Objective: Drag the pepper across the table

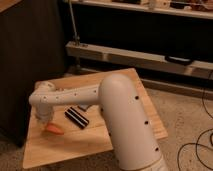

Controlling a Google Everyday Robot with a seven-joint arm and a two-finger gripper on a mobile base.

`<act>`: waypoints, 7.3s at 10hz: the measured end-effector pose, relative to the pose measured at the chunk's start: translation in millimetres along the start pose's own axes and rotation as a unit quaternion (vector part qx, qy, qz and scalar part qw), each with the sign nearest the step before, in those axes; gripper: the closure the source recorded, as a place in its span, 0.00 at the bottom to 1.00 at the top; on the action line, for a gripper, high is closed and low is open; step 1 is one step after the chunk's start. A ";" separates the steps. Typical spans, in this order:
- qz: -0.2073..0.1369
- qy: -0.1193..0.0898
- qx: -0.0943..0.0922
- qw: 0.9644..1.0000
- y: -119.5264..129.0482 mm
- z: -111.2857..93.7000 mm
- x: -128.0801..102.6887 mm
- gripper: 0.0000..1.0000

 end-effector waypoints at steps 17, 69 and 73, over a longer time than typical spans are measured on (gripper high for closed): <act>0.034 0.026 0.002 0.999 7.6 -28.1 -39.5 0.70; 0.106 0.017 -0.013 0.994 30.8 -63.8 -198.3 0.90; 0.119 0.004 -0.018 0.993 34.8 -64.2 -212.0 0.90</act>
